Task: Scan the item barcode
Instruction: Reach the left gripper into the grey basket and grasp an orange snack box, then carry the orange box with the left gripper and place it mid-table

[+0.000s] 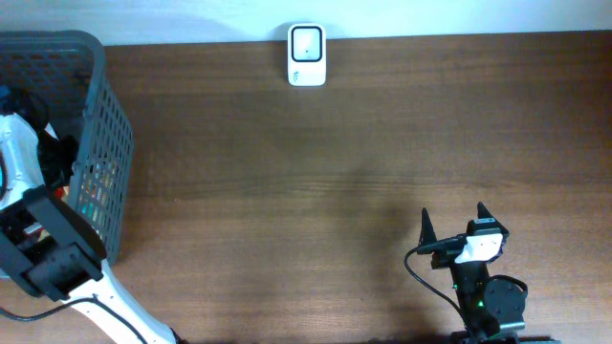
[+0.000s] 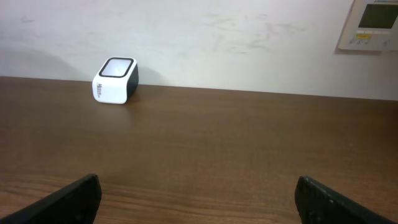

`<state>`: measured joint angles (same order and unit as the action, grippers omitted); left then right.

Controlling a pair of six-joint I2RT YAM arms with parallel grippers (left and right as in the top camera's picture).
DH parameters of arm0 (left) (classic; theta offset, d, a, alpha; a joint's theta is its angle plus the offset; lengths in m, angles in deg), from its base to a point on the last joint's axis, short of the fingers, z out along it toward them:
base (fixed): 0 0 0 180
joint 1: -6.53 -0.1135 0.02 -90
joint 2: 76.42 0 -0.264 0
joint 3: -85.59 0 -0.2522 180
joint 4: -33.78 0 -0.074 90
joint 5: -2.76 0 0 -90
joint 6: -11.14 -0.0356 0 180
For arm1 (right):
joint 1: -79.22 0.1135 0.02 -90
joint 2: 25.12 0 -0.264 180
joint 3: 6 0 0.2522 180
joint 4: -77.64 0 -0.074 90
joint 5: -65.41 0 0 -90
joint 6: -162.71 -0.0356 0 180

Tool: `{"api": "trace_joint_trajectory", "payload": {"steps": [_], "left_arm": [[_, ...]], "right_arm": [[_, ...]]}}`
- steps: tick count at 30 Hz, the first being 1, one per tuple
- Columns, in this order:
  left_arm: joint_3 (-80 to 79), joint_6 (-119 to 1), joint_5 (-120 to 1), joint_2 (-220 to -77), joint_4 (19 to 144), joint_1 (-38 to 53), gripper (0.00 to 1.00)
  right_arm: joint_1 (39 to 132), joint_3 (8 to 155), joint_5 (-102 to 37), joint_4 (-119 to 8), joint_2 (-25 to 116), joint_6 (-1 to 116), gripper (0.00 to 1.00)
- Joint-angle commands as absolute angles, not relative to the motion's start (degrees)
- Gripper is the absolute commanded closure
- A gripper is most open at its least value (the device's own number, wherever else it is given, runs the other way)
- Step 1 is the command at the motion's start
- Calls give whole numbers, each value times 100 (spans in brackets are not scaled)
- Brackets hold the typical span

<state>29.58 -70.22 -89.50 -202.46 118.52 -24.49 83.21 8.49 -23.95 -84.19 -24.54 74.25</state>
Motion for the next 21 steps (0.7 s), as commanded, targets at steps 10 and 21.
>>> {"api": "trace_joint_trajectory", "payload": {"steps": [10, 21], "left_arm": [[6348, -7042, -7787, -20265, 13868, -2447, 100], [8149, -7739, -4981, -19393, 14425, -1230, 100]], "right_arm": [[8290, 808, -2327, -8393, -2487, 7395, 2], [8290, 808, -2327, -8393, -2487, 7395, 2]]}}
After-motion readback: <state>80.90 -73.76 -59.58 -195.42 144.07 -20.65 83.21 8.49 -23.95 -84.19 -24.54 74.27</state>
